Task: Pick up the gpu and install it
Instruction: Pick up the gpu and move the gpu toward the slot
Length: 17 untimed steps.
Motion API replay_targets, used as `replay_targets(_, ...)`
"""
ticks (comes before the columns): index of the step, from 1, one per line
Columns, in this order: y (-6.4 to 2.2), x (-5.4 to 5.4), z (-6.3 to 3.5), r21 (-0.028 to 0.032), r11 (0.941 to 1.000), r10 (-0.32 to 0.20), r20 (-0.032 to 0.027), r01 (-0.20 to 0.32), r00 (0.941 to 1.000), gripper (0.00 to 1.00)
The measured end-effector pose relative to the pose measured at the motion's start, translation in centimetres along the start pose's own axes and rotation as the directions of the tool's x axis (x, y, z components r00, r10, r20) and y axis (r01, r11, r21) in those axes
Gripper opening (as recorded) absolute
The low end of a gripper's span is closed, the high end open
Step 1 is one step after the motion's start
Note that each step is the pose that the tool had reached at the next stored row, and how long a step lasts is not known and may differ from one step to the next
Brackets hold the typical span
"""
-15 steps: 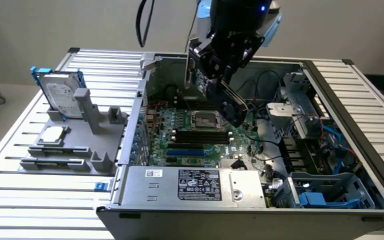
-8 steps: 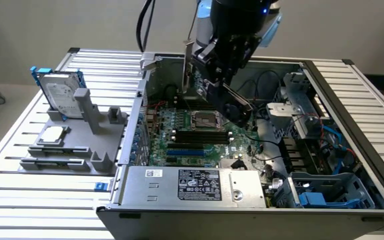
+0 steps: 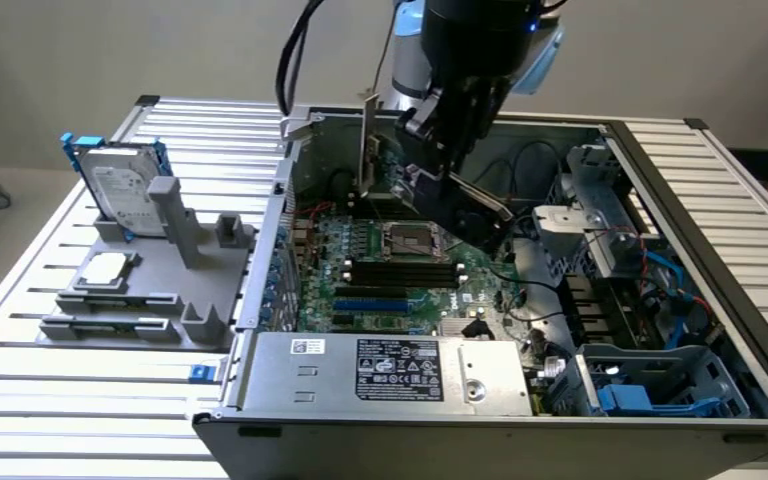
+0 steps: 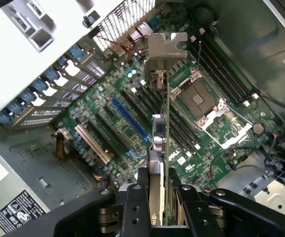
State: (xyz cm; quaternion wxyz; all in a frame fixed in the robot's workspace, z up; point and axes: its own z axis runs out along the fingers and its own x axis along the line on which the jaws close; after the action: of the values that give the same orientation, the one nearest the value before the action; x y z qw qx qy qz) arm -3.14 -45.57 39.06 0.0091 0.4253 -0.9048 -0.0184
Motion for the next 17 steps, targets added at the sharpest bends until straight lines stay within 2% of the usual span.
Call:
replay_targets(5,-0.01,0.0,0.29,0.0070,0.9958,-0.091,0.0016,0.091,0.9958,0.27)
replay_targets(9,-0.02,0.0,0.56,0.0089,0.9866,-0.163,0.0003,0.163,0.9866,0.27)
replay_targets(13,-0.03,0.0,0.89,0.0086,0.9721,-0.234,-0.0025,0.234,0.9721,0.27)
replay_targets(17,-0.05,0.0,1.21,0.0081,0.9527,-0.304,-0.0053,0.304,0.9528,0.27)
